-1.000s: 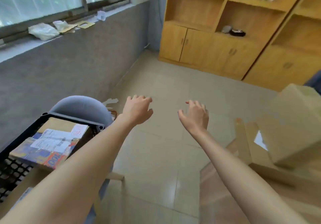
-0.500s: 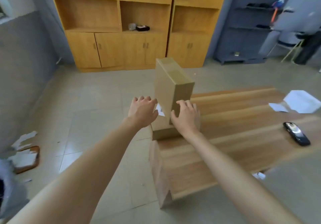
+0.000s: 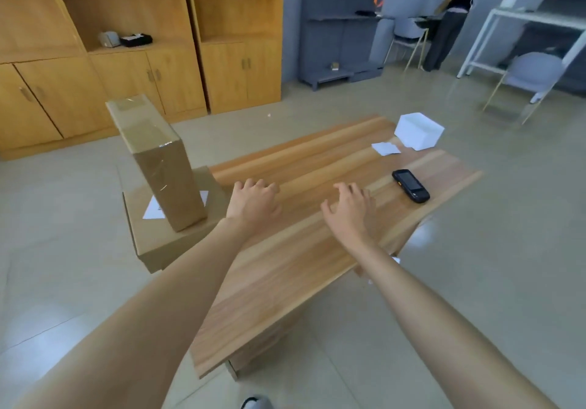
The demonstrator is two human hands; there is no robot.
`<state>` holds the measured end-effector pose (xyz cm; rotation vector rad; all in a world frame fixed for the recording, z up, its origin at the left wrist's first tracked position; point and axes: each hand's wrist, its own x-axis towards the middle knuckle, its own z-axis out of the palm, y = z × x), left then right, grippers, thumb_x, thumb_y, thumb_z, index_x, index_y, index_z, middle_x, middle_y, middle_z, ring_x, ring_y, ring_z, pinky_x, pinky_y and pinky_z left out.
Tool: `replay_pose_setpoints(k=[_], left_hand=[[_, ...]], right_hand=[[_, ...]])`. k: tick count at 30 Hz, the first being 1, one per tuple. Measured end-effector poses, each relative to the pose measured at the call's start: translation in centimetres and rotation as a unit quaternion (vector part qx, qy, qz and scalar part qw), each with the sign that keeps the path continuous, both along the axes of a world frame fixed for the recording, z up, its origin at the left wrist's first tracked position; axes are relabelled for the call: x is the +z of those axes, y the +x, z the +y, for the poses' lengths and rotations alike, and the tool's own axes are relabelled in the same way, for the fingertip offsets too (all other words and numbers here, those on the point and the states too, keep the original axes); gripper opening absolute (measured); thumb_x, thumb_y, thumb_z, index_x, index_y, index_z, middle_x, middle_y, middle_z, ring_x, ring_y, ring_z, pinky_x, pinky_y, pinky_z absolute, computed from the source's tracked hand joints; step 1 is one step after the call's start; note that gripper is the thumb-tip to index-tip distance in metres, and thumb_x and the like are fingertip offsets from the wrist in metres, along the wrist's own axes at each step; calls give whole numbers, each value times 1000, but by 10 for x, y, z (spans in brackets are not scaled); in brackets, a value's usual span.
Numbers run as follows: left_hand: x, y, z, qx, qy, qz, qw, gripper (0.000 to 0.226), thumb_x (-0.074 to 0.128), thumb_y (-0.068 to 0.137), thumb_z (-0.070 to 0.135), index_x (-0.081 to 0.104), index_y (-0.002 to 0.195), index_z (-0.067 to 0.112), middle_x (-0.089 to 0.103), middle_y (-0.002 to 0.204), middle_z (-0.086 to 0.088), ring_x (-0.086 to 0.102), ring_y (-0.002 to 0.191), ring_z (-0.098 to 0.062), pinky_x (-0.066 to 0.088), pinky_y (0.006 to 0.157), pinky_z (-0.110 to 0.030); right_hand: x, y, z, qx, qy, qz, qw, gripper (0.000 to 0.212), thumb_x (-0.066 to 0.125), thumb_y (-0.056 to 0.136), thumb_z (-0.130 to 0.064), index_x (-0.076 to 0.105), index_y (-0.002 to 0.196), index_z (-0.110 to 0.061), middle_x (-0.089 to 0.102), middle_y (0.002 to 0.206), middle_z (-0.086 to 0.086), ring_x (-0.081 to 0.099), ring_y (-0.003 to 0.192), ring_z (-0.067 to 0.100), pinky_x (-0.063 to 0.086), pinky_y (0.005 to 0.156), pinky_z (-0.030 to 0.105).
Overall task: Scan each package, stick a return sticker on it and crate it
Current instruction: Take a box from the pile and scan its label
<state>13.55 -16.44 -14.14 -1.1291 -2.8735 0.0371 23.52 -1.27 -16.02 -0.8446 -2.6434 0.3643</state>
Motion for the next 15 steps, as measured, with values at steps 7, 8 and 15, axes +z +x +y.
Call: replay_pose_setpoints(k=[7, 8, 15], left_hand=[[-10, -20, 111, -56, 1, -11, 998, 41, 40, 97, 36, 44, 135, 22, 53, 131, -5, 46, 119, -28, 33, 97, -38], [-12, -25, 129, -63, 4, -14, 998, 42, 41, 97, 37, 43, 136, 22, 53, 132, -5, 46, 120, -28, 33, 98, -38], [-16, -60, 254, -88, 11, -39, 995, 44, 39, 98, 39, 41, 138, 21, 49, 137, -6, 42, 126, -29, 31, 101, -40]], right_hand=[[-10, 8, 95, -51, -14, 1, 999, 42, 48, 93, -34, 51, 132, -17, 55, 124, 4, 46, 116, 26, 33, 98, 36], [-10, 6, 110, -56, -9, -2, 998, 42, 48, 93, -34, 51, 131, -17, 55, 124, 4, 45, 116, 26, 33, 97, 36], [-6, -19, 218, -68, 4, -39, 997, 41, 47, 91, -31, 53, 128, -15, 55, 123, 4, 45, 115, 26, 36, 97, 35]])
